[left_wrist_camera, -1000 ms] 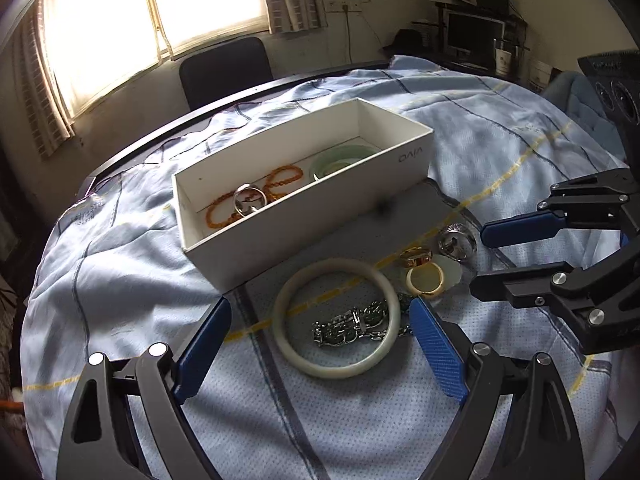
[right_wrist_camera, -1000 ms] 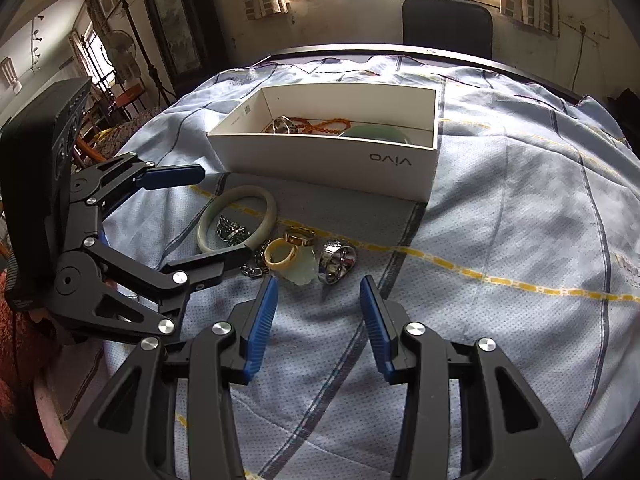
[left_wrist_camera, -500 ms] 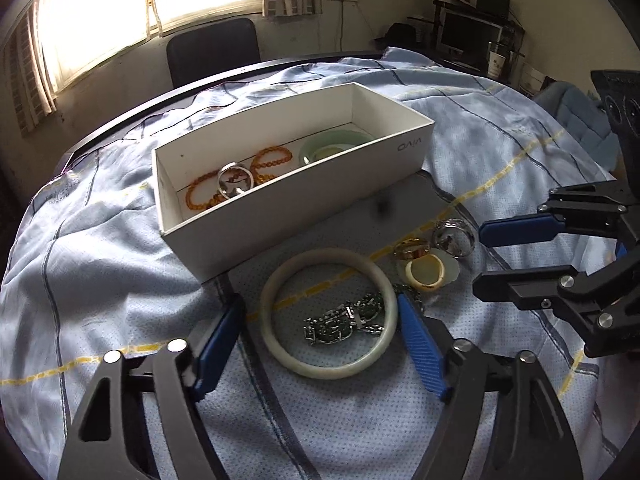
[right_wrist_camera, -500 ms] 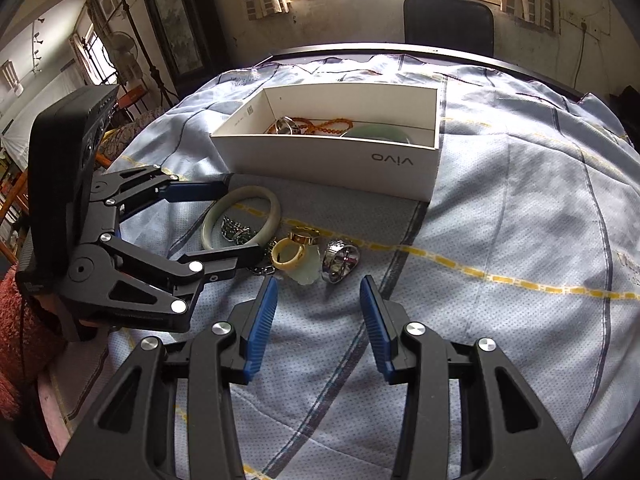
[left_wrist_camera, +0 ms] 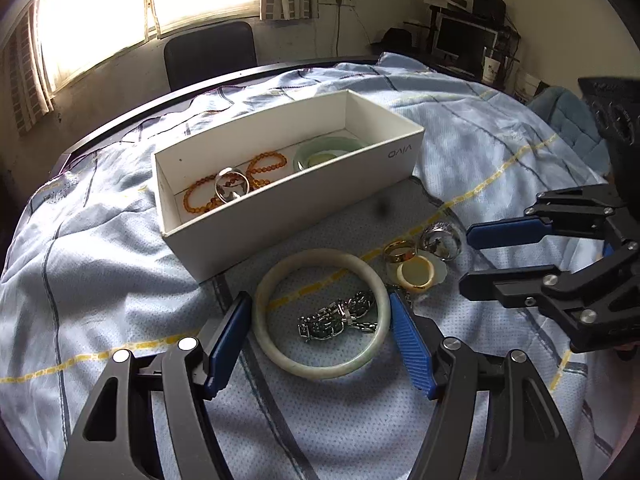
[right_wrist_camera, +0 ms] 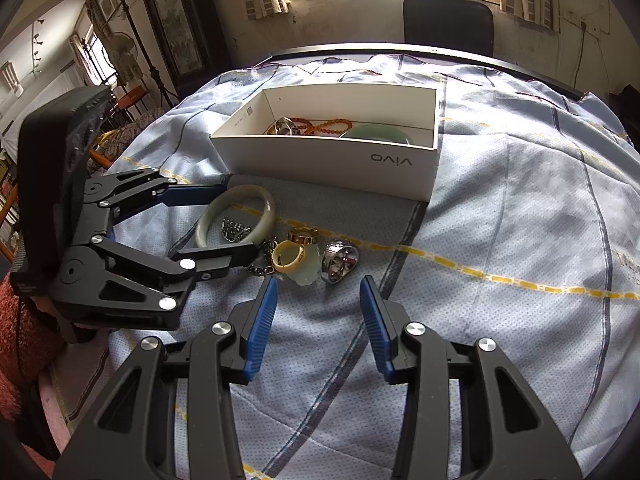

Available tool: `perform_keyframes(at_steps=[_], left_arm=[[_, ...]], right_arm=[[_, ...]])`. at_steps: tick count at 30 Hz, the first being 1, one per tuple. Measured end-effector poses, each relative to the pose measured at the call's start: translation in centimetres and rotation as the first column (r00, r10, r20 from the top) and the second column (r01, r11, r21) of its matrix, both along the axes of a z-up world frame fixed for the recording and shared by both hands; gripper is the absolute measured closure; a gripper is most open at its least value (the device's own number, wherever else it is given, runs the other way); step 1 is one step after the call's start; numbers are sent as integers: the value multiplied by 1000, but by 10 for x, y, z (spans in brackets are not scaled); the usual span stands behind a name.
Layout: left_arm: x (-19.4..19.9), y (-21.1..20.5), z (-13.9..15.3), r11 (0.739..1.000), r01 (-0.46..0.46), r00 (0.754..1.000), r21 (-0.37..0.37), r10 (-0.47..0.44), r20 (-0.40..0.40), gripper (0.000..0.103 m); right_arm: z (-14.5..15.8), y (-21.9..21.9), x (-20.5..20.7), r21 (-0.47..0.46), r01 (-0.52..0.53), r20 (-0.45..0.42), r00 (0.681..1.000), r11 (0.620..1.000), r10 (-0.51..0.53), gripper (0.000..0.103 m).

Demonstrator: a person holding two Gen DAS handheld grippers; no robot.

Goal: Organize jewelry
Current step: 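Close the left tool on the white bangle while the right tool closes on the watch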

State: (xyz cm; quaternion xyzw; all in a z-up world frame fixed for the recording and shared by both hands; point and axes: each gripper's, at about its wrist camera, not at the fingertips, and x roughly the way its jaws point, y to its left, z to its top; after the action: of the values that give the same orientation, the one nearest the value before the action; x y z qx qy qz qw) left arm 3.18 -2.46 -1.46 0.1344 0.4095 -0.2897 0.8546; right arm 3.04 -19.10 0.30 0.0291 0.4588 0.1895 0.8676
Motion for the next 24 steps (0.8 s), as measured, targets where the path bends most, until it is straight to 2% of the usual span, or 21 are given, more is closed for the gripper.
perform_keyframes(at_steps=[5,14,18,24], left_arm=[[-9,8,11,1000,-9,1000,-24,9,2,33],[-27,19,10,997,-55,998,-62,54,-15,33],[-25,20,5,995,-67,997,-74,64,-42,33],[-24,24,7,993,-72,996,-97,67,-51,33]], right_arm=[[0,0,-1,0,-2,-1,1000,1000,2,61],[-4,4,2,10,5,6,1000,1000,-5,61],[-5,10,4,-11,-10,19,1000,1000,10,61],[-2,8,8,-47,31,57,998,998,-29,62]])
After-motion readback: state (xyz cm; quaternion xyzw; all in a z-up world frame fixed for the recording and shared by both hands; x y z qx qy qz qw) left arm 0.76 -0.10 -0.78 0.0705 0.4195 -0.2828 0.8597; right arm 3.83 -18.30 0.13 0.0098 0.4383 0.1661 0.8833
